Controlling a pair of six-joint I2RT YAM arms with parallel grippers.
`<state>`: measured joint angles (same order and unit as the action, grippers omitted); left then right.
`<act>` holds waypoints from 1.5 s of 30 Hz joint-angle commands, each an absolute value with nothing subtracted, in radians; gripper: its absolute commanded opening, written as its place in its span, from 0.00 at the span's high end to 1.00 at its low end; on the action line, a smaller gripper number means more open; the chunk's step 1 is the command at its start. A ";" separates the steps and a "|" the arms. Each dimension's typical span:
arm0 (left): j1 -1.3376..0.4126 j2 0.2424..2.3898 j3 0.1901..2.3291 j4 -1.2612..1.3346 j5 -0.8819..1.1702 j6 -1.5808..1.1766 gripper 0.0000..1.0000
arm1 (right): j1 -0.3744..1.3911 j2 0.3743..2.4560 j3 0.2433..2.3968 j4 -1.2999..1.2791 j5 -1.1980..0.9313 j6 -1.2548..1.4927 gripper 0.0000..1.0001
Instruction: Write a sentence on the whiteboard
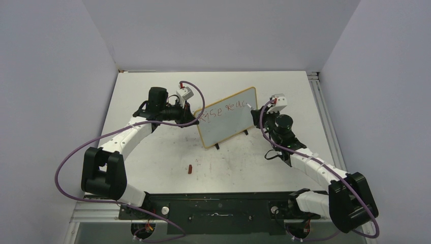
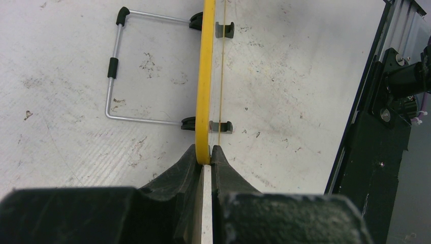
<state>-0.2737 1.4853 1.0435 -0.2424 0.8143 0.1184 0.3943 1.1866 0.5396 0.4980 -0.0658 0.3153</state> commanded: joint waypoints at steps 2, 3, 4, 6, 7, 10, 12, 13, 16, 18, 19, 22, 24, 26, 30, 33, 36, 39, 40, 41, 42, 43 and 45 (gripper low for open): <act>-0.282 1.477 1.066 -0.273 0.810 0.158 1.00 | 0.396 1.142 0.595 0.546 -0.037 0.311 0.95; -0.281 1.477 1.066 -0.272 0.810 0.157 1.00 | 0.396 1.146 0.601 0.552 -0.037 0.311 0.95; -0.281 1.477 1.066 -0.272 0.810 0.158 1.00 | 0.396 1.152 0.607 0.559 -0.037 0.310 0.95; -0.281 1.479 1.066 -0.273 0.809 0.158 1.00 | 0.394 1.168 0.620 0.572 -0.041 0.310 0.95; -0.281 1.479 1.066 -0.273 0.810 0.158 1.00 | 0.394 1.178 0.627 0.577 -0.044 0.309 0.95; -0.281 1.480 1.068 -0.273 0.810 0.158 1.00 | 0.394 1.203 0.643 0.601 -0.048 0.311 0.95; -0.281 1.482 1.068 -0.273 0.810 0.158 1.00 | 0.394 1.214 0.651 0.612 -0.047 0.313 0.95; -0.282 1.482 1.068 -0.273 0.810 0.157 1.00 | 0.395 1.219 0.655 0.614 -0.048 0.313 0.95; -0.281 1.483 1.069 -0.273 0.810 0.158 1.00 | 0.395 1.233 0.658 0.620 -0.047 0.313 0.95; -0.282 1.483 1.069 -0.273 0.808 0.159 1.00 | 0.394 1.238 0.654 0.620 -0.046 0.314 0.95; -0.281 1.483 1.069 -0.273 0.808 0.160 1.00 | 0.394 1.239 0.649 0.620 -0.046 0.315 0.95; -0.282 1.483 1.070 -0.273 0.808 0.160 1.00 | 0.394 1.236 0.622 0.615 -0.043 0.316 0.95; -0.281 1.483 1.069 -0.273 0.808 0.160 1.00 | 0.394 1.230 0.596 0.610 -0.041 0.317 0.95; -0.281 1.483 1.071 -0.273 0.809 0.160 1.00 | 0.396 1.218 0.571 0.606 -0.036 0.321 0.95; -0.281 1.483 1.070 -0.273 0.811 0.160 1.00 | 0.396 1.202 0.533 0.595 -0.034 0.328 0.95; -0.281 1.481 1.069 -0.273 0.811 0.159 1.00 | 0.396 1.200 0.513 0.592 -0.031 0.328 0.95; -0.281 1.479 1.068 -0.273 0.811 0.158 1.00 | 0.396 1.200 0.515 0.589 -0.028 0.326 0.95; -0.281 1.479 1.068 -0.273 0.811 0.158 1.00 | 0.396 1.200 0.532 0.589 -0.026 0.324 0.95; -0.281 1.479 1.068 -0.273 0.811 0.158 1.00 | 0.396 1.201 0.540 0.587 -0.025 0.322 0.95; -0.281 1.479 1.068 -0.273 0.811 0.158 1.00 | 0.396 1.200 0.552 0.586 -0.023 0.320 0.95; -0.281 1.479 1.068 -0.273 0.811 0.159 1.00 | 0.396 1.200 0.564 0.582 -0.023 0.317 0.95; -0.281 1.479 1.068 -0.273 0.810 0.159 1.00 | 0.396 1.201 0.574 0.579 -0.023 0.314 0.95; -0.281 1.477 1.068 -0.273 0.811 0.158 1.00 | 0.395 1.198 0.596 0.575 -0.023 0.309 0.95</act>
